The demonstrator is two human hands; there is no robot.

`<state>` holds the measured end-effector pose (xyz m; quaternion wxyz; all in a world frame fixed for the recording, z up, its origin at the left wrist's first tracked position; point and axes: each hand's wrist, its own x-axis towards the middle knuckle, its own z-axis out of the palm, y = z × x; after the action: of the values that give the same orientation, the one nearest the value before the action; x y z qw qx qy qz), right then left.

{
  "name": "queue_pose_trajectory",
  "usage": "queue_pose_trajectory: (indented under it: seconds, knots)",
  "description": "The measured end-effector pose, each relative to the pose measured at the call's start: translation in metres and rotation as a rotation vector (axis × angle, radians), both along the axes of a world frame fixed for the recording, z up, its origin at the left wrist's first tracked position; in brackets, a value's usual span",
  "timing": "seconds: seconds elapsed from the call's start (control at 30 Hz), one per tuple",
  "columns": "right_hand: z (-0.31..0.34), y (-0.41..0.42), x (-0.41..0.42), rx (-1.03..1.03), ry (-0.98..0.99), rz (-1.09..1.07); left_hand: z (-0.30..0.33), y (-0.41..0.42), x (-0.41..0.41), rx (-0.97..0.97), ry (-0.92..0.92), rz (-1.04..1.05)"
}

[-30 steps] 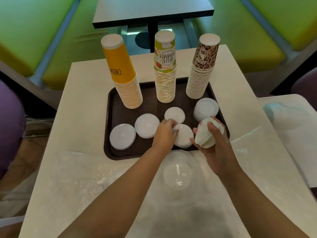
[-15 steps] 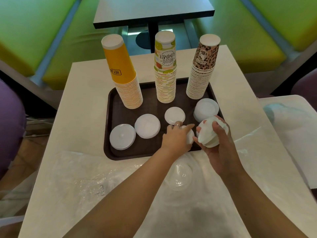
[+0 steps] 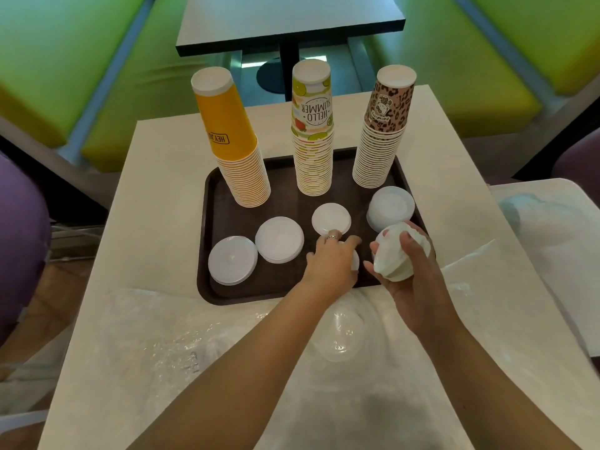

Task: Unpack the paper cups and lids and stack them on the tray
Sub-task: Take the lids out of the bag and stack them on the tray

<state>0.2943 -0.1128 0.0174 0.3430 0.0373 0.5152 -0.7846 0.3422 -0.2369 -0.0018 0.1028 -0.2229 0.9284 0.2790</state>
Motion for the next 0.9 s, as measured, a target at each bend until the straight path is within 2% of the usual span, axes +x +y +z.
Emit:
queue_pose_trajectory:
  seconds: [0.1, 0.2, 0.33, 0.57, 0.77, 0.9]
  knots:
    - [0.001, 0.001, -0.002, 0.012, 0.012, 0.003, 0.026, 0.003, 0.013, 0.324, 0.350, 0.128]
    - [0.001, -0.001, -0.002, 0.001, 0.002, 0.019, 0.048, 0.009, 0.023, 0.590, 0.419, 0.098]
    - [-0.001, -0.008, 0.001, -0.007, -0.097, 0.065, 0.048, 0.013, 0.027, 0.576, 0.424, 0.062]
    - [0.007, -0.016, 0.005, -0.092, -0.169, 0.103, 0.056, 0.004, 0.037, 0.718, 0.462, 0.147]
    - [0.016, -0.014, 0.010, -0.008, -0.016, 0.144, 0.067, 0.001, 0.041, 0.861, 0.511, 0.261]
    - [0.023, -0.011, 0.012, 0.007, -0.018, 0.159, 0.073, -0.002, 0.048, 1.010, 0.473, 0.299]
